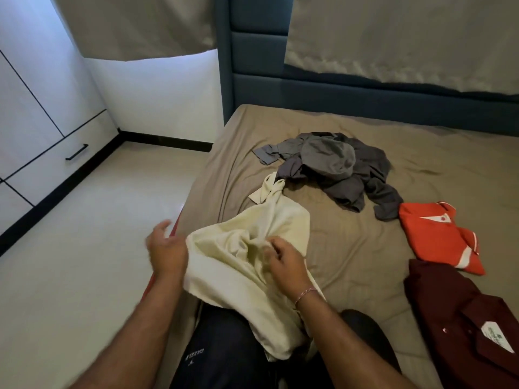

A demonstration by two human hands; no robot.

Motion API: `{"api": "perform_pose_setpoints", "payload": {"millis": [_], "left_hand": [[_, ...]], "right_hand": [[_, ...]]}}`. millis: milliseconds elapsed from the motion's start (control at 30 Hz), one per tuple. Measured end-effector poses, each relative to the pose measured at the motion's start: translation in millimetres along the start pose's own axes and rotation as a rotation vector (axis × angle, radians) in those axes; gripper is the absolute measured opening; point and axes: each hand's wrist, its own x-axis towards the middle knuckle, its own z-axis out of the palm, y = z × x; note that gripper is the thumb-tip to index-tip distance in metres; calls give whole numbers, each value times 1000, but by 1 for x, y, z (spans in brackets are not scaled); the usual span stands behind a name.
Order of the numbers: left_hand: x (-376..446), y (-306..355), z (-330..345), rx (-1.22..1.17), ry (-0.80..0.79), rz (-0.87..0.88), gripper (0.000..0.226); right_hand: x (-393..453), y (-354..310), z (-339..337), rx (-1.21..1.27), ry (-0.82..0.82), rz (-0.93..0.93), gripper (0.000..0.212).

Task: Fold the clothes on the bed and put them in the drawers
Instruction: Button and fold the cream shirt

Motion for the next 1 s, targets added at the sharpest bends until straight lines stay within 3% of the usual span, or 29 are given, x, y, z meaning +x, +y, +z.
{"api": "perform_pose_setpoints", "payload": {"millis": [100, 167, 233, 367, 433, 567, 633, 700, 767, 867, 933, 1000], "left_hand": [[-28, 7, 25, 14, -565, -118, 36], [-42, 1, 39, 207, -769, -124, 38], [-52, -11, 50, 305, -758, -20, 20], [-52, -23, 52, -81, -589, -216, 24], [-46, -21, 43, -181, -546, -254, 20], [-31, -21, 31, -150, -438, -266, 23], [-29, -26, 31, -64, -390, -300, 21], [-30, -30, 32, 126, -296, -209, 11], [-31, -31, 35, 230, -233, -49, 19], [-35, -18, 60, 158, -510, 91, 37], [-36, -16, 79, 325, -632, 129, 39], [-33, -20, 94, 460, -547, 193, 27]], "right_hand": [[-9, -12, 20, -101, -482, -171, 28], [-13, -4, 22, -84, -567, -114, 29], [-15, 9, 17, 21, -369, -35, 23], [-3, 54, -6, 176, 241, 345, 22], [3, 77, -16, 237, 318, 592, 33], [16, 103, -10, 424, 130, 750, 64], [20, 97, 1, 587, -1, 698, 61], [21, 84, 9, 608, -159, 590, 57], [19, 65, 15, 380, -294, 415, 46], [18, 45, 29, -119, -444, 34, 14], [16, 35, 34, -217, -532, -35, 13], [18, 34, 32, -212, -511, -9, 9]]}}
